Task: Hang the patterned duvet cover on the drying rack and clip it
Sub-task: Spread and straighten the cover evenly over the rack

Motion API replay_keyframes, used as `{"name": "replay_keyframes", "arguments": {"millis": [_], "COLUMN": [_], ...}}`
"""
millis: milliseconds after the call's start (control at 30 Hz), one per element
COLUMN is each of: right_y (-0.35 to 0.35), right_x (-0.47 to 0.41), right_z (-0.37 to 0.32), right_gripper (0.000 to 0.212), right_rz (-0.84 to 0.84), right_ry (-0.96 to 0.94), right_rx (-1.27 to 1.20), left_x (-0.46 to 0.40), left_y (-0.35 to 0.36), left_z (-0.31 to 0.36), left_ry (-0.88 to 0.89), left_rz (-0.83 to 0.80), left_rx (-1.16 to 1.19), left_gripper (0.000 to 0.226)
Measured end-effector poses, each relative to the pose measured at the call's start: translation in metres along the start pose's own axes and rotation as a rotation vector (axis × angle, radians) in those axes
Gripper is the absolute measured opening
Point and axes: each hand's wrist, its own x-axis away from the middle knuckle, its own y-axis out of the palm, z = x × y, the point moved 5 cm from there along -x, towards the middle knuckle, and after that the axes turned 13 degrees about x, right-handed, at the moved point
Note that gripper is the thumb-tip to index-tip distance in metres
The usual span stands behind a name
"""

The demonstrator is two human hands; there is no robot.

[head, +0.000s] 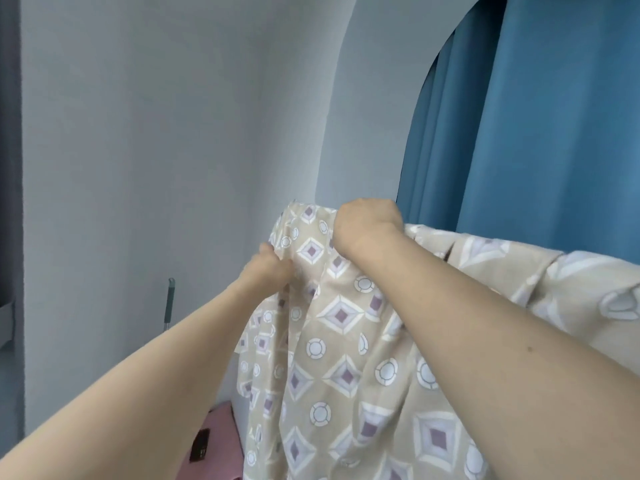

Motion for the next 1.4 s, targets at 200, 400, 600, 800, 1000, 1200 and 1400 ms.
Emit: {"name": "replay_keyframes", "arguments": {"millis": [200, 400, 600, 800, 1000, 1200, 1400], "right_y": [0.005, 0.012, 0.017, 0.025, 0.029, 0.035, 0.037], "right_x": [-0.034, -0.06, -0.075, -0.093, -0.112, -0.13, -0.138], "right_z": [-0.017, -0.038, -0.047, -0.062, -0.079, -0.094, -0.083], "right_gripper": [0.03, 0.025, 0.025, 0.031, 0.046, 0.048, 0.03], "right_rz": [0.006, 0.086, 0.14, 0.204, 0.202, 0.173, 0.063], "right_ry": [-0.024, -0.019, 0.012, 0.054, 0.016, -0.001, 0.154], "right_rx": [-0.021, -0.007, 0.043, 0.087, 0.062, 0.03, 0.064], "left_x": [-0.052, -0.09, -0.112, -0.111, -0.096, -0.078, -0.058], "left_y": [-0.009, -0.001, 0.01, 0.023, 0.055, 0.103, 0.116], "left_z": [0.0, 0.001, 0.001, -0.014, -0.096, -0.132, -0.148], "left_ry": [0.036, 0.115, 0.265, 0.35, 0.223, 0.163, 0.042], "left_rz": [0.028, 0.043, 0.012, -0.073, -0.447, -0.648, -0.953], "left_rx": [-0.032, -0.109, -0.209, -0.305, -0.689, -0.793, -1.042], "left_gripper": [0.052, 0.043, 0.027, 0.023, 0.025, 0.026, 0.029]}}
